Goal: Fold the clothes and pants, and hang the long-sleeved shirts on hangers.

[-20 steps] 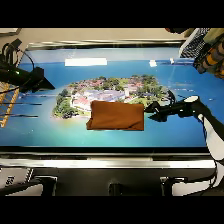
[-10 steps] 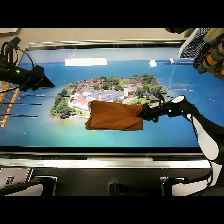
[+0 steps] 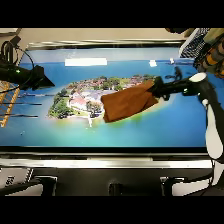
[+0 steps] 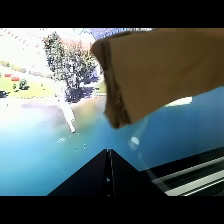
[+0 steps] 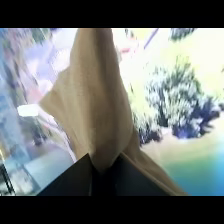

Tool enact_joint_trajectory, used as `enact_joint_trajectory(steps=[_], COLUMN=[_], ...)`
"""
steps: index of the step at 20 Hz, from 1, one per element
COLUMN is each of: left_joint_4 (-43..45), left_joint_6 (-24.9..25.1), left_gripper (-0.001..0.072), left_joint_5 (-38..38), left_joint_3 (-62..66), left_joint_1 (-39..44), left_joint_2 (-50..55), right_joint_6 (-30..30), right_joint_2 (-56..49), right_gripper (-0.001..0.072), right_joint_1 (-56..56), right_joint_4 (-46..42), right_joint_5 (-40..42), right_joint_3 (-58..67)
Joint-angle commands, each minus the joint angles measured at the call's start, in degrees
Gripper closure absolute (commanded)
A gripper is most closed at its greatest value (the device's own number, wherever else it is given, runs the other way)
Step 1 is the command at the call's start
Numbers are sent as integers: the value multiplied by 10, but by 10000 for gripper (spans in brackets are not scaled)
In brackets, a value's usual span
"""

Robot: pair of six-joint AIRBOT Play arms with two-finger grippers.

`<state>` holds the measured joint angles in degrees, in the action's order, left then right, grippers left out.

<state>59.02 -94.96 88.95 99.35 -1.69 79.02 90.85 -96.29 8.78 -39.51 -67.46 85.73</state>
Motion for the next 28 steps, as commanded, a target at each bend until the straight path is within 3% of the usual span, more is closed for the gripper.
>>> enact_joint_trajectory(steps=[1, 8, 11, 15, 18, 23, 25, 28], left_joint_4=[1, 2, 2, 2, 2, 2, 8, 13], left_joint_6=[7, 7, 7, 7, 7, 7, 7, 7], left_gripper=[692, 692, 692, 692, 692, 692, 692, 692], left_joint_5=[-1, 0, 0, 0, 0, 1, 1, 1], left_joint_3=[0, 0, 0, 0, 0, 0, 0, 0], left_joint_1=[-1, -1, -1, -1, -1, -1, -1, -1], left_joint_2=[0, 0, 0, 0, 0, 0, 0, 0], right_joint_6=[48, 120, 146, 247, 348, 302, 278, 289], right_joint_2=[0, 0, 0, 26, 59, 71, 75, 104], right_gripper=[680, 681, 681, 681, 681, 681, 681, 681], right_joint_1=[49, 183, 235, 292, 309, 306, 306, 306], right_joint_4=[-8, -9, -54, -177, -363, -594, -648, -662], right_joint_5=[3, 61, 62, 43, -17, -158, -183, -164], right_joint_3=[65, 132, 167, 182, 182, 166, 128, 26])
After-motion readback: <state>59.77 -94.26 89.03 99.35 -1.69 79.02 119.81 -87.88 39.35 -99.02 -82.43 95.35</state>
